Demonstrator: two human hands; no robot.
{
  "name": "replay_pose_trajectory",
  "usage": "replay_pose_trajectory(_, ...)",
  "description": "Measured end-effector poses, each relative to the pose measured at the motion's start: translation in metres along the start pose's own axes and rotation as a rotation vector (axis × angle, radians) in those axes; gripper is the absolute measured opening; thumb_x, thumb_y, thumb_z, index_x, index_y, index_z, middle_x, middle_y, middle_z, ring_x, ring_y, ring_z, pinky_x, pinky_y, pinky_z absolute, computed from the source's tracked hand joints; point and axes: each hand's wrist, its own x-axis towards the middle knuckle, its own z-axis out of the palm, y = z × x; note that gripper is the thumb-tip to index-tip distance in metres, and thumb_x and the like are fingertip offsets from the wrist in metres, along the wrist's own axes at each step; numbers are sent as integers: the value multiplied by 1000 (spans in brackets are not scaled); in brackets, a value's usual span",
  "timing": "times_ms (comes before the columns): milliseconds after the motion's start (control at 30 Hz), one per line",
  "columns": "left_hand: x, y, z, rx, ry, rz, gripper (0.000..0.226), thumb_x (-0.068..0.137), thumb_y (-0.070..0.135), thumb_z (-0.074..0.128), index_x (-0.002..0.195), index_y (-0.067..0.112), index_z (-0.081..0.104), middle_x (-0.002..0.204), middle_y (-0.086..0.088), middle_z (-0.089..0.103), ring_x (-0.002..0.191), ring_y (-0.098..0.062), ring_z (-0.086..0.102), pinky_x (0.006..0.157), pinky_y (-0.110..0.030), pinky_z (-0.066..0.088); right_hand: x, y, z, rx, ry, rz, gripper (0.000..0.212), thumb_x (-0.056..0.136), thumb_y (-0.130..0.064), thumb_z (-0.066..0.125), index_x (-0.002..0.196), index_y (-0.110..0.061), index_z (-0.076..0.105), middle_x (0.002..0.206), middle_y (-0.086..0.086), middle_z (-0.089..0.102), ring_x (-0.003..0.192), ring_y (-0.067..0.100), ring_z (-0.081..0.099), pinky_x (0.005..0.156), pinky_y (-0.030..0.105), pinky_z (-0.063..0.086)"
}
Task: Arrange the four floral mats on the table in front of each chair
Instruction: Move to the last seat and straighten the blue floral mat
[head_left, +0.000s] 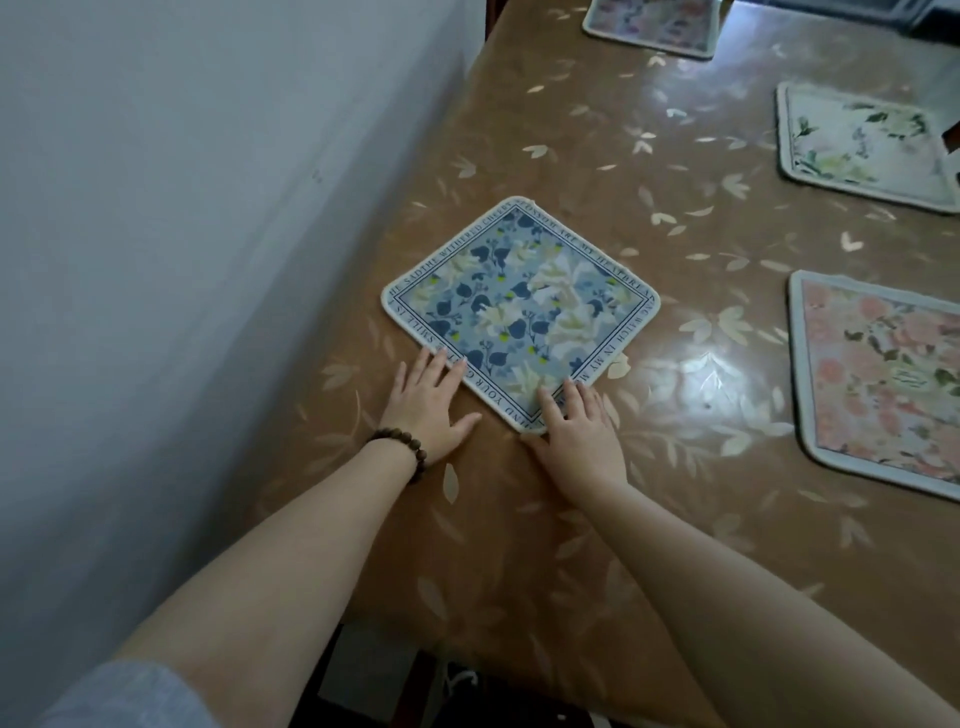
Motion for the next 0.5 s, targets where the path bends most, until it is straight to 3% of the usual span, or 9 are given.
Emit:
replay_pose_trajectory(67,6,1,3,-12,8,26,75,88,63,39,150,29,14,159,0,1,145,-19,-8,116,-44,-3,0,-1,-4,-104,59,-104,56,91,-43,54,137,-13,45,141,26,42,134,42,35,113,47,23)
replay_pose_trajectory(167,15,4,5,-26,45,81,73,88,63,40,149,30,17,159,1,6,145,-18,-5,117,-44,-4,-1,-5,-11,-267,144,-239,42,78,-27,74,115,-9,66,116,26,63,108,42,61,86,46,52)
replay_pose_trajectory(233,20,3,5,-26,58,143,71,89,61,41,148,30,20,159,0,10,145,-18,-3,117,-43,-1,-2,-7,-14,-294,184,-272,38,72,-20,79,106,-8,70,109,24,67,101,39,65,77,42,56)
replay_pose_trajectory(500,31,-4,0,-6,114,310,60,90,51,48,142,22,39,153,-10,27,144,-24,16,118,-38,4,-2,-15,-16,-222,261,-309,23,66,-9,80,86,-8,70,98,17,71,96,30,69,62,33,56)
